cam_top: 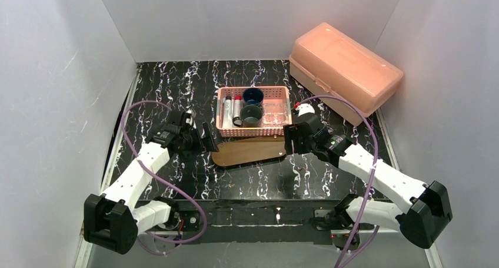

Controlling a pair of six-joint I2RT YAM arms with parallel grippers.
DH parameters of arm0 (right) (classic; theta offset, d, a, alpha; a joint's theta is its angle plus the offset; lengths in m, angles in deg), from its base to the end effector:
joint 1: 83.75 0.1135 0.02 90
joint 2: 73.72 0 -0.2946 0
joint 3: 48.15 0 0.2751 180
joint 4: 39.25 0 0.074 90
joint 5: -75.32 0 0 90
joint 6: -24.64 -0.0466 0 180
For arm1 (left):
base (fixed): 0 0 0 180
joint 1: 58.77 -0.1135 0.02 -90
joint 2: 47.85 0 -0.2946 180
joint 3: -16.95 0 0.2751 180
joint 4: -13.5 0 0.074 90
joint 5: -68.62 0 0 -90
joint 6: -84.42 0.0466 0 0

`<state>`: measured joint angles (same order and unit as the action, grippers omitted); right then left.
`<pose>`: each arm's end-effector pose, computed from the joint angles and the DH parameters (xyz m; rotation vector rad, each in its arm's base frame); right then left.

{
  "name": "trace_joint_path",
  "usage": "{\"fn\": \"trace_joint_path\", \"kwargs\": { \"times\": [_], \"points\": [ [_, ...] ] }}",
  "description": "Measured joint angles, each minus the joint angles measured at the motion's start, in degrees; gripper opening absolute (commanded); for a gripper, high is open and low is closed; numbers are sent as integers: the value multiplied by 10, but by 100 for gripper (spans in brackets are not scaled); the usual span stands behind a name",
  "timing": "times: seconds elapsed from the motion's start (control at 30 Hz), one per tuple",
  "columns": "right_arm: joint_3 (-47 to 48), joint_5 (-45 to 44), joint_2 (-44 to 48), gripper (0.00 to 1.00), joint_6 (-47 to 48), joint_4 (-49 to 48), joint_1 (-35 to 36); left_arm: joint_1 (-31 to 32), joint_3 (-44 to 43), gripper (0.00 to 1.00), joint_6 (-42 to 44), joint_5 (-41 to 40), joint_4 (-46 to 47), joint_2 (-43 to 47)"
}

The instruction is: Prepare toiletry sets of a toothbrush and toothpaste on the tray

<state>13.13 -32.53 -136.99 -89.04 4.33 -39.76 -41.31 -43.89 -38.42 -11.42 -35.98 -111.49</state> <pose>0.1864 0.1601 0.2825 -0.2631 2.3141 0.2253 0.2240 -0.0789 0.2692 -0.2668 2.5453 -0.5731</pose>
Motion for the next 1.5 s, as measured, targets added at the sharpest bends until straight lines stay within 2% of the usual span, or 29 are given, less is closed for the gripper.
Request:
{"fn": "trace_joint_path", "kwargs": {
  "times": [0.13, 0.17, 0.2, 0.53, 0.93, 1.03, 1.13, 1.5],
  "points": [
    [-16, 23, -3, 57, 2, -30, -21, 0, 47, 98, -28, 18, 36, 4],
    [-21, 29, -5, 49, 2, -36, -26, 0, 56, 98, -34, 22, 46, 3],
    [-27, 33, -5, 46, 1, -43, -31, 0, 65, 98, -41, 25, 57, 3],
    [-71, 62, -17, 27, -1, -103, -82, 0, 121, 97, -94, 49, 153, -15],
    [-83, 87, -75, 22, 0, -171, -110, 0, 122, 95, -109, 63, 209, -54],
    [-84, 92, -86, 33, 1, -186, -118, 0, 122, 95, -109, 67, 215, -62],
    [-85, 95, -94, 40, 3, -201, -123, 0, 122, 95, -109, 70, 218, -63],
    [-108, 118, -134, 40, 6, -259, -133, 0, 121, 95, -109, 76, 221, -78]
  ]
}}
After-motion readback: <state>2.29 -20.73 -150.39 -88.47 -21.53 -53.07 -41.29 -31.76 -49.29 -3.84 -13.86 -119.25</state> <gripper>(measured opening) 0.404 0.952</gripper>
